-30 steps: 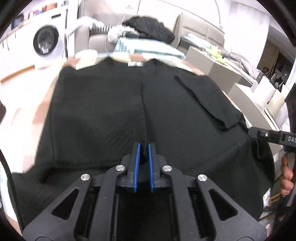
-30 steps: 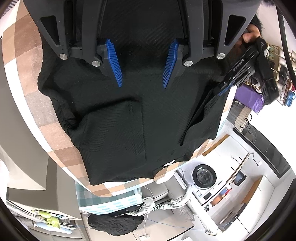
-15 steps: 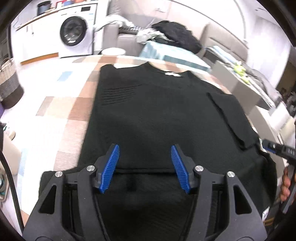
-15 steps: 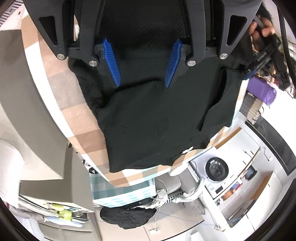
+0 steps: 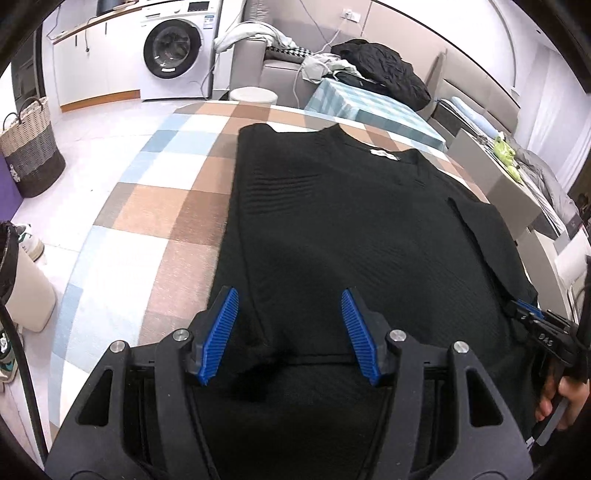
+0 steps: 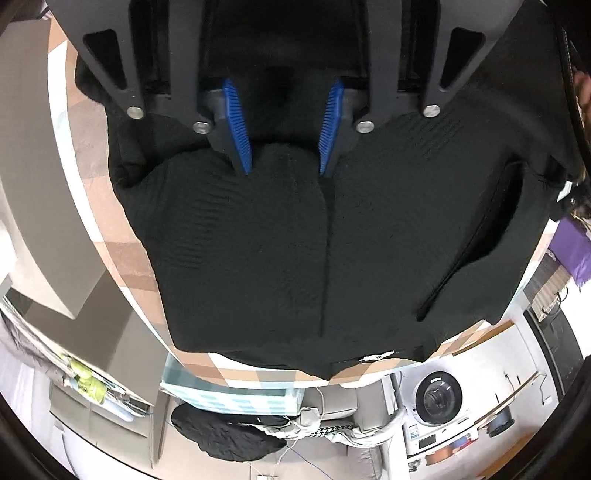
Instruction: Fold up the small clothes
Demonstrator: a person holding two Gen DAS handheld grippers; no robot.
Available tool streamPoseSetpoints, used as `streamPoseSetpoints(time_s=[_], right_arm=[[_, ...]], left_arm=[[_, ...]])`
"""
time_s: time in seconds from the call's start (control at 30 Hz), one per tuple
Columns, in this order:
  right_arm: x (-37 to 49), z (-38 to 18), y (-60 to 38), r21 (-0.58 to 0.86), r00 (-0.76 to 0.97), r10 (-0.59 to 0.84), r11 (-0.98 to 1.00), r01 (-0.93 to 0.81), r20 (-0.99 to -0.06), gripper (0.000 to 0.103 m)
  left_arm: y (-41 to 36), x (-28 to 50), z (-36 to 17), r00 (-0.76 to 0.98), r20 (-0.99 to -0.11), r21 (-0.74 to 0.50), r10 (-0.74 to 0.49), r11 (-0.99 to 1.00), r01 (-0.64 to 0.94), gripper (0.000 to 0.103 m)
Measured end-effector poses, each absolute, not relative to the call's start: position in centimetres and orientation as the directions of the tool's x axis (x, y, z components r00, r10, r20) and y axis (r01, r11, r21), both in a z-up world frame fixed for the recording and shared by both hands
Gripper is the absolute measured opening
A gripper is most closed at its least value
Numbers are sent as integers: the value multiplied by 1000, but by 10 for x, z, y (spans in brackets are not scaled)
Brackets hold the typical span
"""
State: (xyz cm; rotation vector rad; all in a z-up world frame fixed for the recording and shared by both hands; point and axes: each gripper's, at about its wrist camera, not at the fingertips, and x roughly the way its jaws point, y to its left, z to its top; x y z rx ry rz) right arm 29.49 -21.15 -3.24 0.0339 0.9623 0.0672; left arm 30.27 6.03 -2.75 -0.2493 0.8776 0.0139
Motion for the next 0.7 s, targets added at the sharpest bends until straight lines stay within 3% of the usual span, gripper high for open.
streamPoseSetpoints(time_s=[0.03, 0.2, 0.3, 0.37, 0.53, 0.7], right_arm=[[295, -30, -212, 95, 569, 118, 993, -69, -814, 6], [278, -11, -211, 167, 569, 241, 969, -181, -786, 6], [283, -13, -218, 177, 537, 237, 971, -161, -810, 21], [281, -9, -227, 196, 535, 241, 970, -141, -810, 39], [271, 17, -261, 273, 607, 271, 958, -92, -747, 43], [293, -2, -298, 277, 575, 190, 958, 68, -796, 44]], left_arm=[[63, 304, -27, 640, -764, -210, -86, 970, -121, 56], [72, 307, -24, 647, -760, -201, -60, 969, -146, 56], [76, 311, -28, 633, -773, -195, -49, 967, -163, 56], [76, 313, -31, 621, -783, -185, -40, 968, -170, 56], [78, 322, -44, 591, -807, -162, -22, 969, -185, 56], [82, 331, -58, 564, -825, -167, -22, 964, -207, 56]])
